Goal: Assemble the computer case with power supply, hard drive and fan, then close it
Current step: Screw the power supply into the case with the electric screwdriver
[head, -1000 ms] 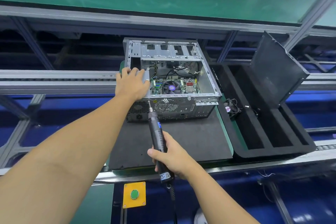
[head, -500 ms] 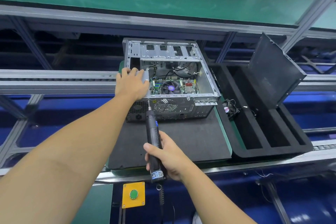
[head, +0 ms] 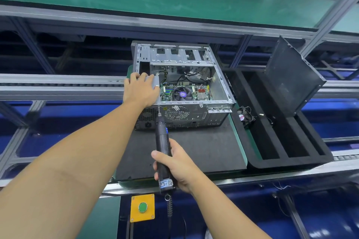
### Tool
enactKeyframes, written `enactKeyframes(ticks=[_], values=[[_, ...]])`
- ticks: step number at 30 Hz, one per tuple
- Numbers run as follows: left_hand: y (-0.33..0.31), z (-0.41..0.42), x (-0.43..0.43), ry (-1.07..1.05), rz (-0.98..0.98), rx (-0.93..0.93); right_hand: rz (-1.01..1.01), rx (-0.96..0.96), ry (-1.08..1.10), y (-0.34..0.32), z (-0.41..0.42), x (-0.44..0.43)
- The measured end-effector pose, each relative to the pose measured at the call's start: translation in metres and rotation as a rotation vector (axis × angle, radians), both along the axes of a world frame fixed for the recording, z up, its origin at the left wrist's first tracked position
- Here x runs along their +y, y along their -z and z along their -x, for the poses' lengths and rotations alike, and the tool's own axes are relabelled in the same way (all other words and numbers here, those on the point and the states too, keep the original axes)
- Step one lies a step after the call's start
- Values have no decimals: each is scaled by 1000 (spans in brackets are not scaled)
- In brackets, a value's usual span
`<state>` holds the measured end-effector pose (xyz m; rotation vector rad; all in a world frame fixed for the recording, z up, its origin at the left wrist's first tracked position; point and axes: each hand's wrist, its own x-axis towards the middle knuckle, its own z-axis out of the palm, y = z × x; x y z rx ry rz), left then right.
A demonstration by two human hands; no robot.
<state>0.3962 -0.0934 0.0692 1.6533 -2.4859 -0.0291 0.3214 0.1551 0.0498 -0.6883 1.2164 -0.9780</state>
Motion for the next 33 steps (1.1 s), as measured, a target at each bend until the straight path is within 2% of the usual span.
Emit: enactKeyframes(ticks=[12, 16, 20, 27, 33], values=[[2, 1, -1, -7, -6, 8, 4, -28, -49, 0, 4, -1], [4, 0, -2, -10, -10, 13, 25, 132, -47, 4, 4, -1], [4, -1, -3, -1, -20, 26, 37, 40, -7, 1, 4, -3], [2, -7, 9, 227, 2, 57, 87, 41, -49, 4, 13, 11], [1, -8, 16, 260, -56, 28, 128, 47, 9, -3, 35, 16]])
